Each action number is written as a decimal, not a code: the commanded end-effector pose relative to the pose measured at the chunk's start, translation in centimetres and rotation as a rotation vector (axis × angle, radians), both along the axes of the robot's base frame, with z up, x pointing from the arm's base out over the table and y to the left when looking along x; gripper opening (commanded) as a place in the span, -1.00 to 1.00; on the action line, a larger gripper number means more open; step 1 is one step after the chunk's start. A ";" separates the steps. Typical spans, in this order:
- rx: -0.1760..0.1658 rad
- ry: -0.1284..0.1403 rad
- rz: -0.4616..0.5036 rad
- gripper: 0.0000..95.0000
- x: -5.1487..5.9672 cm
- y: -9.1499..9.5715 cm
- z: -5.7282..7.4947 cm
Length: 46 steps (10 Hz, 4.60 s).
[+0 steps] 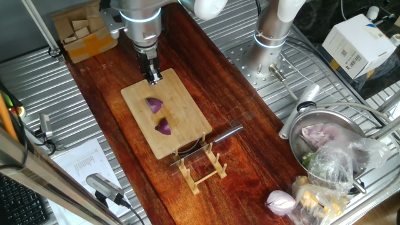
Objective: Chop the onions
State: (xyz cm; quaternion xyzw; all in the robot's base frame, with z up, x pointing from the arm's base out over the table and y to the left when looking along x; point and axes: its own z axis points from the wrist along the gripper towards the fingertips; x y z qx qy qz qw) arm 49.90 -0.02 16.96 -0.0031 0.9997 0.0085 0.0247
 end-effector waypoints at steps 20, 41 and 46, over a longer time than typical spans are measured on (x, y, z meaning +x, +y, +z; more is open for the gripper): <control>-0.006 0.051 0.105 -1.00 -0.1 3.3 -0.7; -0.004 0.153 0.118 0.20 -2.3 20.6 -3.0; 0.013 0.158 0.118 0.60 -2.3 22.1 -4.1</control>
